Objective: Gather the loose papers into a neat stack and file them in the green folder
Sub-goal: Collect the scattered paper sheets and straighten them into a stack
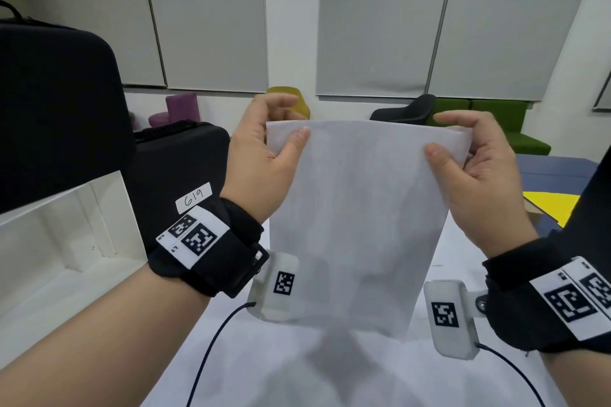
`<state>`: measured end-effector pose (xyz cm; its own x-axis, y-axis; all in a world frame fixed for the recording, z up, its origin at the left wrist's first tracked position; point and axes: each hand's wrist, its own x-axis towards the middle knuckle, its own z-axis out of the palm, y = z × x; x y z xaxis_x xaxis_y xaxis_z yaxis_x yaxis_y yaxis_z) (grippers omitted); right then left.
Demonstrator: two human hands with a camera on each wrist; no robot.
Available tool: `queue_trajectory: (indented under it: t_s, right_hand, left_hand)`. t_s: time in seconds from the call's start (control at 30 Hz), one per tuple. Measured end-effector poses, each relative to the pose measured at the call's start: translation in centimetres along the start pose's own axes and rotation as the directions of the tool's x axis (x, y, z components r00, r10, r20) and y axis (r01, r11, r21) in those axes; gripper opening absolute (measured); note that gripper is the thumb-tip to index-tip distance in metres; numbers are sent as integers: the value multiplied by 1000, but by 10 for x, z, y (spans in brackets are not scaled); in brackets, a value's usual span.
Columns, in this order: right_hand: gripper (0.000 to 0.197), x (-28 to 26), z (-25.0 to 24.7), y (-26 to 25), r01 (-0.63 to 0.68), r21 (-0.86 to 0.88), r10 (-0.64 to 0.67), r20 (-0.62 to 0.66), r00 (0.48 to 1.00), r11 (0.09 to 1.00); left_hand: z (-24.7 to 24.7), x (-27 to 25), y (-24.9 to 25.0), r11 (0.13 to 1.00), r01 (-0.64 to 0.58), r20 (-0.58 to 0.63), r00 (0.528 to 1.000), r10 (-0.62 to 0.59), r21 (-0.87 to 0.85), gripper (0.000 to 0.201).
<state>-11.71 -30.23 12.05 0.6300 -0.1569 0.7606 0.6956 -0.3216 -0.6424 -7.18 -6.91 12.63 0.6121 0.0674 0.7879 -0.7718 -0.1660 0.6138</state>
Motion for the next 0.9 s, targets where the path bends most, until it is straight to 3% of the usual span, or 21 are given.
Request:
queue_trajectory:
  t_s: [0.07,0.13,0.23,0.3,0.43,0.6,0.8,0.9]
  right_hand:
    - [43,-4,-2,5,-82,152,82,5,997,985]
    - [46,-12,-4,15,-246,269,226,104,969,931]
    - [38,-34,-5,33,-486,229,415,295,861,844]
    - [26,-50,-1,41,-486,132,446,251,859,864]
    - [16,-58,8,44,-411,130,401,93,911,903]
    - [19,-53,9,36,-356,205,354,49,934,912]
    - [15,-73,4,37,-503,213,472,181,863,838]
    - [17,-71,4,34,-513,160,477,216,852,843]
  left_hand:
    - [-4,-2,-6,974,145,30,989,-142,-173,42]
    - [-12,-8,-20,897,342,168,937,-306,-279,50]
    - [-19,-29,-40,780,599,431,761,-485,-180,38]
    - [-20,-42,-49,749,656,478,691,-542,-98,31]
    - [-13,-48,-48,770,634,379,731,-567,-72,22]
    - [-11,-44,-26,794,589,316,789,-527,-148,23]
    - [-21,-63,-26,725,660,465,713,-525,-194,40]
    - [-18,-63,-26,743,638,454,734,-505,-202,39]
